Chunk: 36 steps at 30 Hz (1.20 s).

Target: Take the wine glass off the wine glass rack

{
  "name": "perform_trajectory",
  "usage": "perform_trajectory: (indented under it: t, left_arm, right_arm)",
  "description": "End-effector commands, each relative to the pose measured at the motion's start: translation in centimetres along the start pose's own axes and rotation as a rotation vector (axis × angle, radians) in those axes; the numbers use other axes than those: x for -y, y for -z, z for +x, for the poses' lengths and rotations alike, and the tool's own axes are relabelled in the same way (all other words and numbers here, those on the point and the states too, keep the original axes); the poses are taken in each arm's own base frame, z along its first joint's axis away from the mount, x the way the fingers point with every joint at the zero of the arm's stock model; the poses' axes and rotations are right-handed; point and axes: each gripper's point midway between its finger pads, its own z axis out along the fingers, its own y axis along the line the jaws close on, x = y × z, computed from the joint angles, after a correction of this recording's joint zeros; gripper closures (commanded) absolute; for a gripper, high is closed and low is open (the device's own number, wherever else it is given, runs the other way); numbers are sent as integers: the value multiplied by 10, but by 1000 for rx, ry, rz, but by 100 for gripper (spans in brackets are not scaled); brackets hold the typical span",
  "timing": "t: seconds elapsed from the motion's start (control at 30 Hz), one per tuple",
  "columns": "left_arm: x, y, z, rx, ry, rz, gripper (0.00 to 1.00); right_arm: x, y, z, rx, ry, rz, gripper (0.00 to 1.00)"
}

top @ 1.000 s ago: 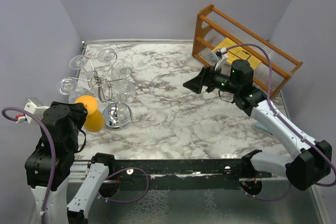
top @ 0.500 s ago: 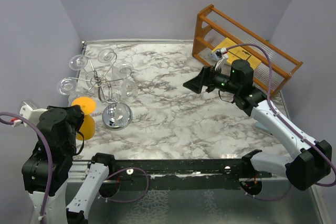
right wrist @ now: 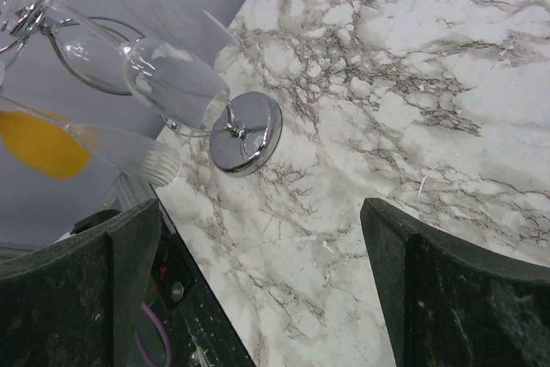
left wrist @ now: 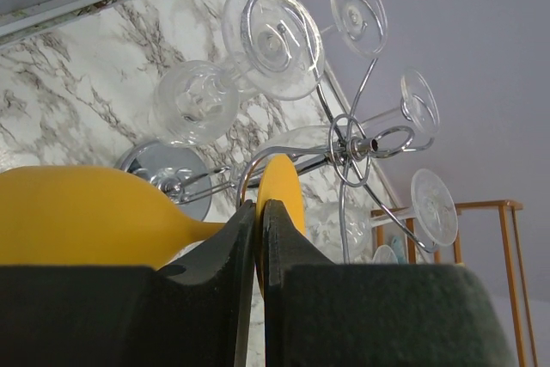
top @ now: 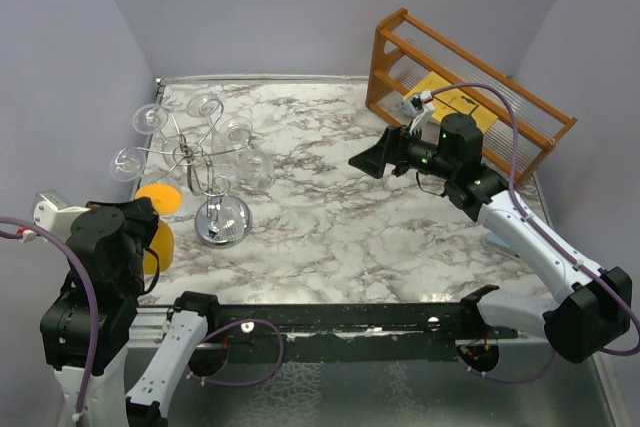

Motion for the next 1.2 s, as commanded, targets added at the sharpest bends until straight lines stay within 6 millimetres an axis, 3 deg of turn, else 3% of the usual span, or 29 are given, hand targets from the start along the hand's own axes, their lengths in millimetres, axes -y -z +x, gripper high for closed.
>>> perform_trajectory:
  t: [0.0, 0.27, 0.6, 1.0, 1.17]
  left_arm:
    - [-6, 0, -4, 28, 6, -16, 100]
    - [7, 3, -14, 72, 89, 46, 100]
    - [8, -2, -21, 139, 213, 79, 100]
    - [13, -13, -31, 198, 235, 52, 100]
    - [21, -20, -25, 177, 233, 66, 100]
  right_arm:
    - [3, -1, 2, 1, -8, 19, 1]
    - [2, -1, -2, 7, -2, 22, 1]
    - [4, -2, -2, 6, -3, 25, 1]
    - [4, -4, -6, 7, 3, 29, 1]
    - [4, -5, -8, 9, 5, 34, 1]
